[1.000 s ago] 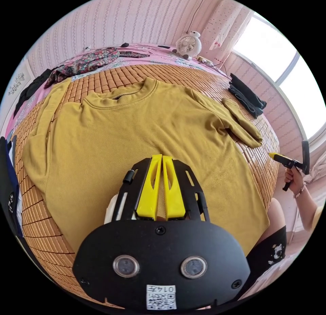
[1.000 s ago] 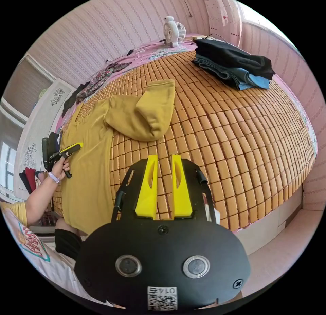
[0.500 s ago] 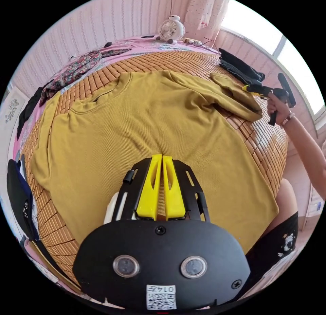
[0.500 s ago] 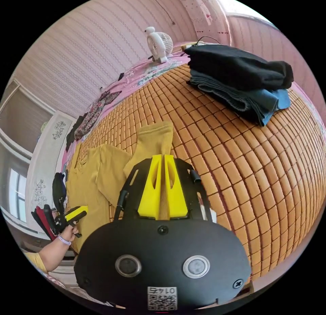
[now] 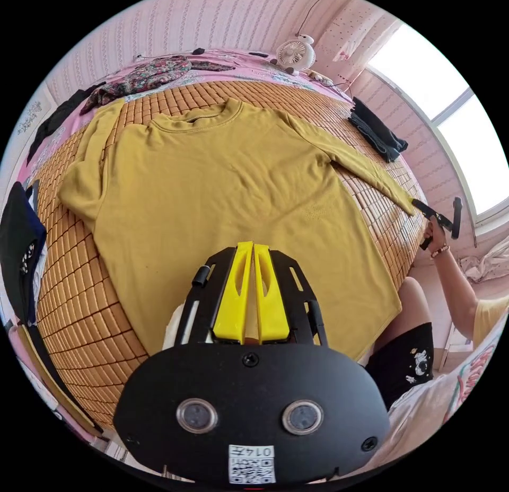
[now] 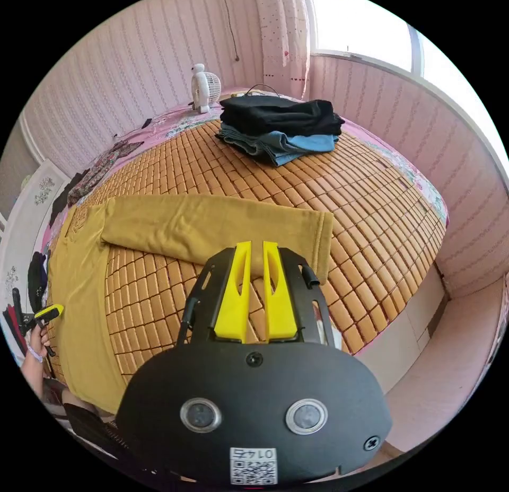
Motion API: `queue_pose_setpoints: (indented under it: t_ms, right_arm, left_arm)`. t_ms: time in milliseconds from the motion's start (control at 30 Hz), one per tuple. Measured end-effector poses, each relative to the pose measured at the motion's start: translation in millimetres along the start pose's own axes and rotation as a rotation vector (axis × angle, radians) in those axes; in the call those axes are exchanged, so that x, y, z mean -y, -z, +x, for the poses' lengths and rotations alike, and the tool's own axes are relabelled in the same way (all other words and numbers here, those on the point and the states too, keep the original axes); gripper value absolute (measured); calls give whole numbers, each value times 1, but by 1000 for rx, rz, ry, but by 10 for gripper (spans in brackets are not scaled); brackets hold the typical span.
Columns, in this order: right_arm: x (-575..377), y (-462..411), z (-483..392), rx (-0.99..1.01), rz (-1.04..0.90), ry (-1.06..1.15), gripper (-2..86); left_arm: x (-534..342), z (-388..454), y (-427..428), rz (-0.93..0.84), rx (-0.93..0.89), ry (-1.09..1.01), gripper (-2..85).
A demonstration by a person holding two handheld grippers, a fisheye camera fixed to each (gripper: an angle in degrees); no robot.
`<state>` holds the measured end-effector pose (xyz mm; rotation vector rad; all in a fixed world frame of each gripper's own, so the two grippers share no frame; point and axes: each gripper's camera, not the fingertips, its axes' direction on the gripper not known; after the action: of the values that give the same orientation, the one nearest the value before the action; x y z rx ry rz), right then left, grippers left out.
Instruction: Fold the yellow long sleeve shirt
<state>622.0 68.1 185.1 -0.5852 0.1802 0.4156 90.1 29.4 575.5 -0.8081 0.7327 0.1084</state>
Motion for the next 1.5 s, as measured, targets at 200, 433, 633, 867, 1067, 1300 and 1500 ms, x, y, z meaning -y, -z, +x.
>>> queue_pose_setpoints:
  t_ms: [200, 433, 633, 867, 1067, 1300, 1500]
  right_arm:
    - [28, -54, -22, -131, -41, 2, -1]
    - [58, -74, 13, -221, -23, -70, -3]
    - [80, -82, 62, -200, -69, -323, -2]
    - [3, -10, -10, 262, -14, -18, 28]
    - [-99, 2, -112, 501, -401, 295, 88]
    - [-144, -14, -164, 273, -548, 497, 25]
    - [-132, -13, -135, 214, -547, 431, 9]
  left_arm:
    - [-27, 3, -11, 120, -4, 113, -10]
    - [-3, 28, -24, 109, -28, 96, -10]
    - [26, 51, -42, 106, -141, 112, -9]
    - [-6, 16, -11, 98, -341, 116, 15]
    - [-100, -26, 45, 89, -51, 147, 82]
    - [-154, -35, 33, -100, 59, 99, 63]
    - [-194, -49, 37, -175, -233, 124, 33]
